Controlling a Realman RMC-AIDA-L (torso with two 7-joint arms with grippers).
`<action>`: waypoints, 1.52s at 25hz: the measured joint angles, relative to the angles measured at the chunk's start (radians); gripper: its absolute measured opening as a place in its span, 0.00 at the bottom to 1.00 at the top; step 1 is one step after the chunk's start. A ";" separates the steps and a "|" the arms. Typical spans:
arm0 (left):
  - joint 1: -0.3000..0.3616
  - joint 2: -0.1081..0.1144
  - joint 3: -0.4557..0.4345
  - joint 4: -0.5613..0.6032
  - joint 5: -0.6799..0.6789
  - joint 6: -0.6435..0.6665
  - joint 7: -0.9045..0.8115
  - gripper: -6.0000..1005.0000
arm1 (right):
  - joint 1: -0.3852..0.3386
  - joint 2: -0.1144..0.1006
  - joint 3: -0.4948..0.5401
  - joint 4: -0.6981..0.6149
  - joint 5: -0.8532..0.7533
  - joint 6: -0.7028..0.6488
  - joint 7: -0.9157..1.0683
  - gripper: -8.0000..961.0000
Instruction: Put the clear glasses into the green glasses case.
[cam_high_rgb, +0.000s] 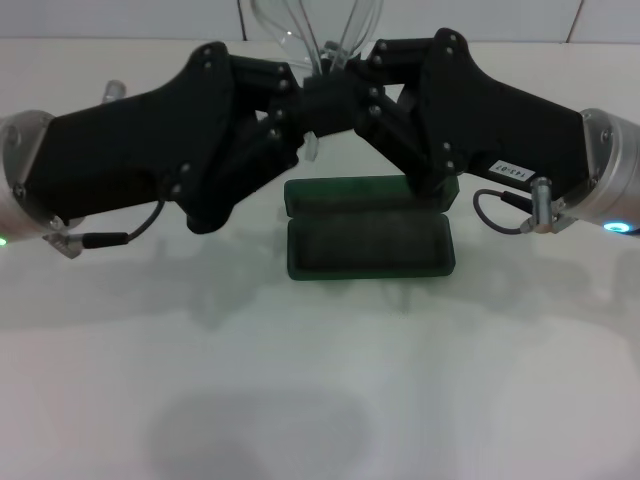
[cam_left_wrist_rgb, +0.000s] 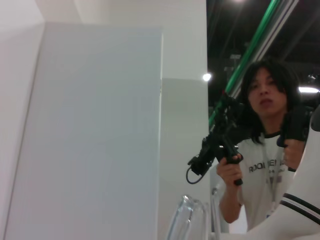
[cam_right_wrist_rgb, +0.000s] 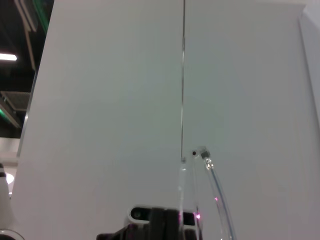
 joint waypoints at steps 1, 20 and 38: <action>0.001 0.000 -0.006 0.000 0.000 0.000 0.000 0.05 | 0.000 0.000 -0.001 0.001 -0.002 0.002 0.000 0.06; 0.006 0.001 -0.038 -0.001 -0.002 -0.001 0.002 0.05 | 0.006 -0.003 -0.003 0.002 -0.006 0.023 -0.009 0.06; 0.007 -0.001 -0.038 -0.011 -0.002 -0.003 0.004 0.05 | 0.010 0.000 -0.010 0.000 -0.019 0.026 -0.008 0.06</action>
